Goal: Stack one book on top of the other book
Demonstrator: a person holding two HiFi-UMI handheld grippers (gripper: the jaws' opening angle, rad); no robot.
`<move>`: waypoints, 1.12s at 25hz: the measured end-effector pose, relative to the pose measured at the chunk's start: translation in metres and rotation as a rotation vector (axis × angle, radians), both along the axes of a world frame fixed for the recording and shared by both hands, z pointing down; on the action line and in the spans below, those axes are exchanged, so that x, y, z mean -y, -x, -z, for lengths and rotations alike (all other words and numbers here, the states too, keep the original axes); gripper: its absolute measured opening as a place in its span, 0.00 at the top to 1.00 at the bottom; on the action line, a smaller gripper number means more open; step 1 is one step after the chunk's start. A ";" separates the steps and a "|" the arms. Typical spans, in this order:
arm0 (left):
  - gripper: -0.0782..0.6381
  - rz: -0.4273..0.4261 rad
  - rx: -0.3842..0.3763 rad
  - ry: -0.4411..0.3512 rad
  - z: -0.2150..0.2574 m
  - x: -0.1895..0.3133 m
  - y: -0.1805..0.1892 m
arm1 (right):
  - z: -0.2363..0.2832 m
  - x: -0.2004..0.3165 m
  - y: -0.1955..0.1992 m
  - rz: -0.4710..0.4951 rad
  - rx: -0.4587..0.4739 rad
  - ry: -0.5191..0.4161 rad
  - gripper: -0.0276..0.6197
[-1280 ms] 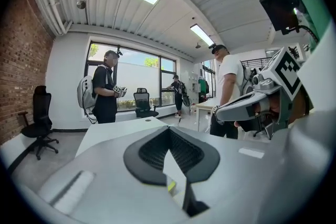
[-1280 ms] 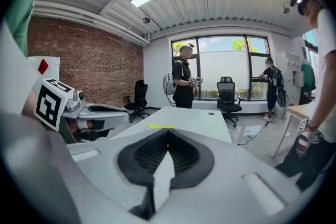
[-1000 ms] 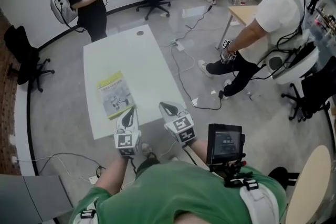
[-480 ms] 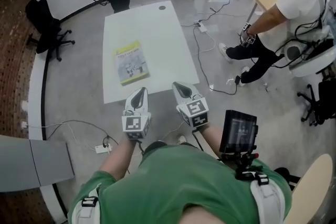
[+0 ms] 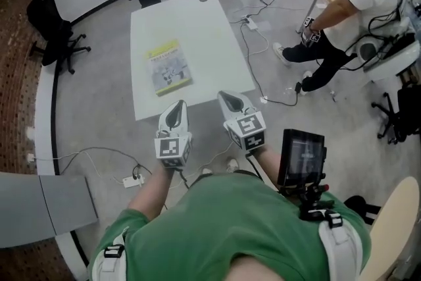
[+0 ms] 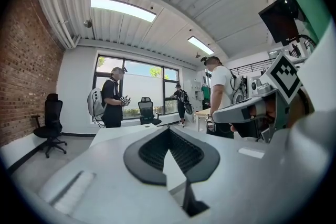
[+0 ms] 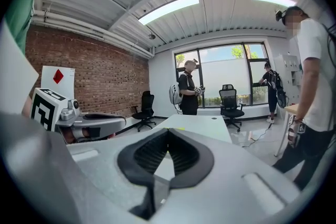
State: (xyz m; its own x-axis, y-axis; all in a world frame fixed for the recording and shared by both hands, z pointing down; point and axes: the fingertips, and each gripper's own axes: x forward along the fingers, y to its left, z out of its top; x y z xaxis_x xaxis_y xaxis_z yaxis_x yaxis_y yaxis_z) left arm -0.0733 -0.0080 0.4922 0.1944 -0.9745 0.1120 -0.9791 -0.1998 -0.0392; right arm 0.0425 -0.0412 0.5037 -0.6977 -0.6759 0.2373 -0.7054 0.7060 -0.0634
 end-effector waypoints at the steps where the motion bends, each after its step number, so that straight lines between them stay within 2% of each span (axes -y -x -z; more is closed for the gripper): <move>1: 0.88 -0.001 -0.002 0.005 -0.002 -0.001 0.001 | 0.000 -0.002 0.001 -0.002 -0.001 -0.001 0.95; 14: 0.88 -0.005 -0.026 0.000 -0.001 -0.003 0.015 | 0.010 -0.004 0.019 -0.002 -0.003 -0.023 0.95; 28: 0.88 -0.013 -0.024 -0.004 0.001 -0.003 0.017 | 0.018 -0.003 0.017 -0.044 -0.038 -0.035 0.95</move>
